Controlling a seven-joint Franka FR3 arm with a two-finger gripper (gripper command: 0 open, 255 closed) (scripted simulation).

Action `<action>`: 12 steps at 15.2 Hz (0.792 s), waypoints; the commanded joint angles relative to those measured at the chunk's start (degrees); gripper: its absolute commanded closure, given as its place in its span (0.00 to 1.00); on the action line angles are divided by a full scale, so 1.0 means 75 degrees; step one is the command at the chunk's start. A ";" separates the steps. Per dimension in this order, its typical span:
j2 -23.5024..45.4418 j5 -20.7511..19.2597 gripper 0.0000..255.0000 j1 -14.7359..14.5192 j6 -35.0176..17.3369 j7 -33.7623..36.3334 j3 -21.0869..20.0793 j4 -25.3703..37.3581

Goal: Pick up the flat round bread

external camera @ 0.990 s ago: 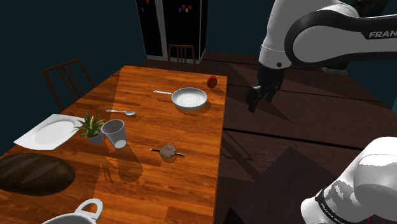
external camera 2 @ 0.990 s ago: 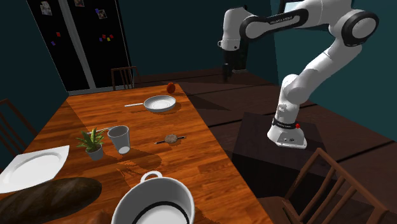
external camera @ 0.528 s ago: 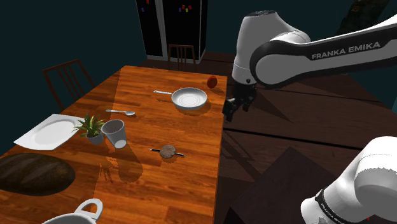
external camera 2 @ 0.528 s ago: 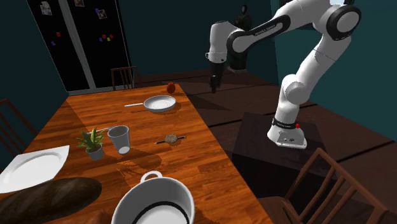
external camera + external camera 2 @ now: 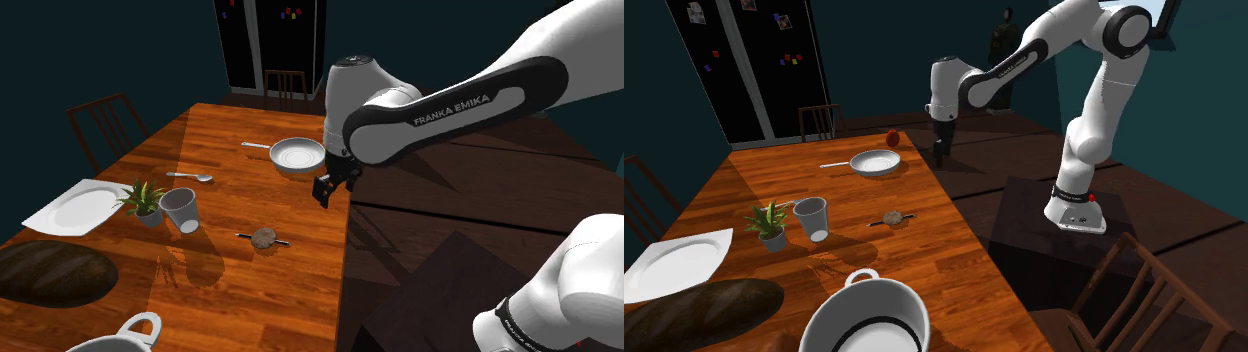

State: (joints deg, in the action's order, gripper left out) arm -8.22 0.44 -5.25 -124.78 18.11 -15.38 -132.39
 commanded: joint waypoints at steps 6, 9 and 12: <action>0.2086 -0.0650 0.00 -0.0280 -0.0828 0.0706 -0.0333 0.1190; 0.2960 -0.0976 0.00 -0.0485 -0.1020 0.0979 -0.0359 0.1828; 0.3829 -0.1281 0.00 -0.0734 -0.1130 0.1210 -0.0339 0.2549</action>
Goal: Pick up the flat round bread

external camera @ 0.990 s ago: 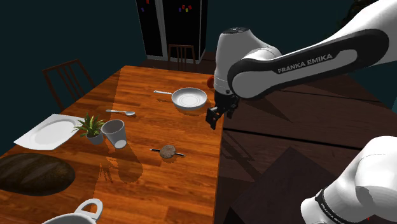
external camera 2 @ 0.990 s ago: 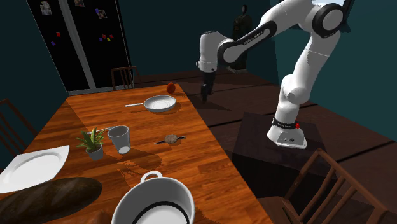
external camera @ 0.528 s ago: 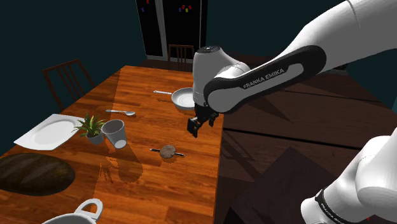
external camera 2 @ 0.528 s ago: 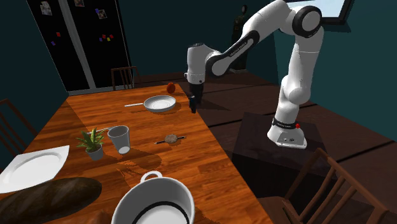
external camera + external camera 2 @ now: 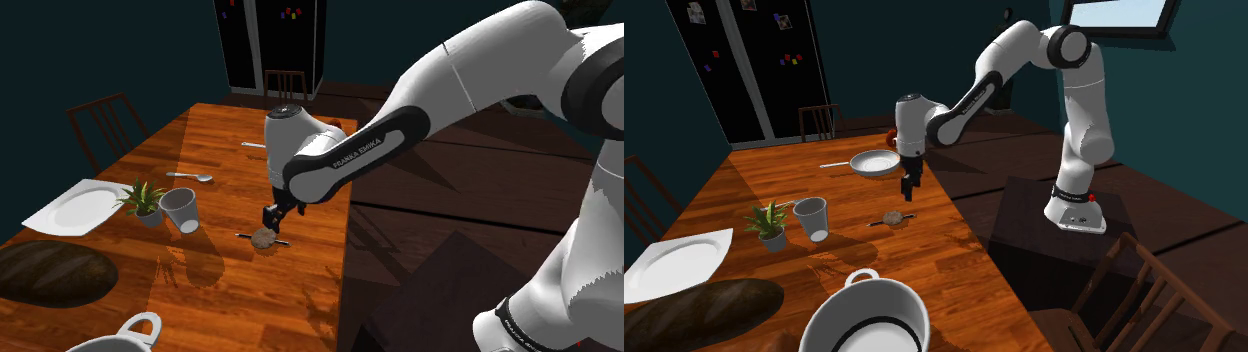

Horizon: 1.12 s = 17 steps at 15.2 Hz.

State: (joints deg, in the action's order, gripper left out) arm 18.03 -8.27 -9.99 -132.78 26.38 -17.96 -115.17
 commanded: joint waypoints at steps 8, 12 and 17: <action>0.1962 -0.0591 0.00 -0.0625 -0.0288 0.0403 0.0163 0.1617; 0.2244 -0.0693 0.00 -0.0680 -0.0565 0.0466 0.0241 0.1616; 0.2281 -0.0707 1.00 -0.0688 -0.0606 0.0476 0.0252 0.1610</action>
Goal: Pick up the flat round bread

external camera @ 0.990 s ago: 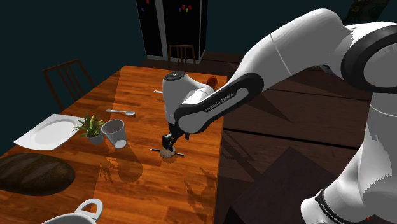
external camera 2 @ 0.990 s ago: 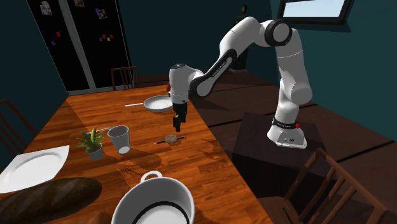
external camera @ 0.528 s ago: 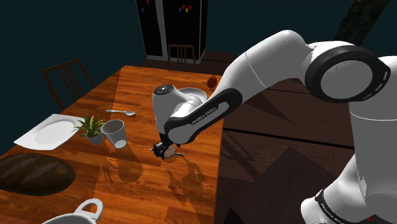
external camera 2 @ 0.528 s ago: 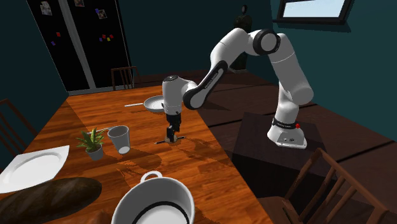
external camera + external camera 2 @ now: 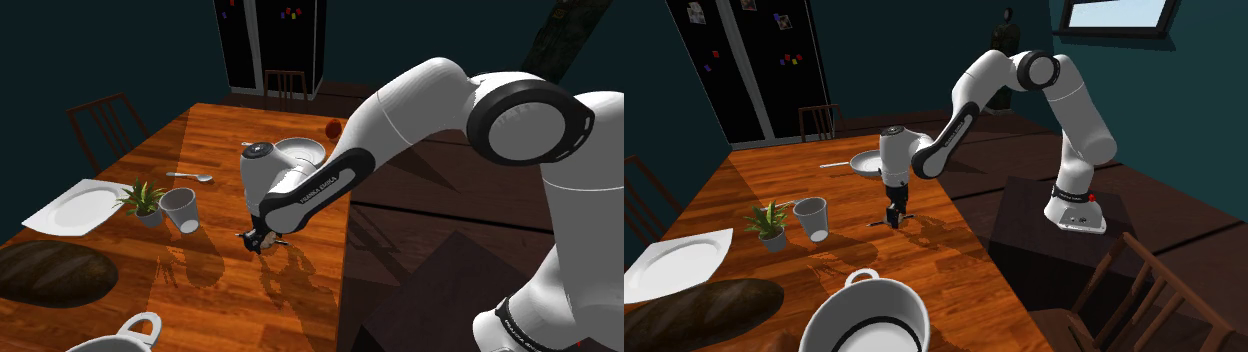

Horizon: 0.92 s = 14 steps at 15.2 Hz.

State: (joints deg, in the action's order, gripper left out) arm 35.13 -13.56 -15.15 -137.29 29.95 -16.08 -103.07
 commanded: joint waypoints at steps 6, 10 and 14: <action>0.0003 -0.0002 1.00 -0.0001 -0.0006 0.0001 0.0001 -0.0002; -0.0138 0.0049 1.00 0.0028 0.0133 -0.0032 -0.0039 -0.0002; -0.0414 0.0150 1.00 0.0082 0.0415 -0.0095 -0.0115 0.0011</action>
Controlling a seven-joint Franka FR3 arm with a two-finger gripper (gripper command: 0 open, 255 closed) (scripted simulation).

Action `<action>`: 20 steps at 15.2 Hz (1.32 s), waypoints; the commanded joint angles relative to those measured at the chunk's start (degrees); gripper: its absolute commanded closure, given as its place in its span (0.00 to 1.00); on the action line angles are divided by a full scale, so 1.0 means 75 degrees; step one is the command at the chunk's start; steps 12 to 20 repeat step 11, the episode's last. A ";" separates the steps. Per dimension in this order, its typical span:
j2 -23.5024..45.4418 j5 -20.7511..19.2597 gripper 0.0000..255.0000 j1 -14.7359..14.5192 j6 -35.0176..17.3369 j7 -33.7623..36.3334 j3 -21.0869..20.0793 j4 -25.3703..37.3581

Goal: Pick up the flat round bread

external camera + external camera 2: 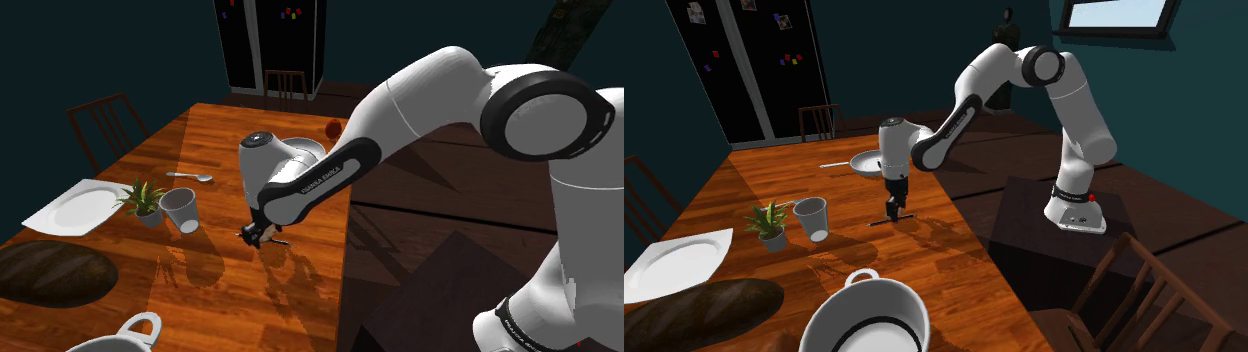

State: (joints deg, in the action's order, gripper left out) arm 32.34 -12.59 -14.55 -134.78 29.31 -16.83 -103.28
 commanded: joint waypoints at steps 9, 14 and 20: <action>-0.0607 0.0246 1.00 0.0103 0.0752 -0.0150 -0.0164 0.0164; -0.0615 0.0250 1.00 0.0105 0.0764 -0.0152 -0.0166 0.0167; -0.0615 0.0250 1.00 0.0105 0.0764 -0.0152 -0.0166 0.0167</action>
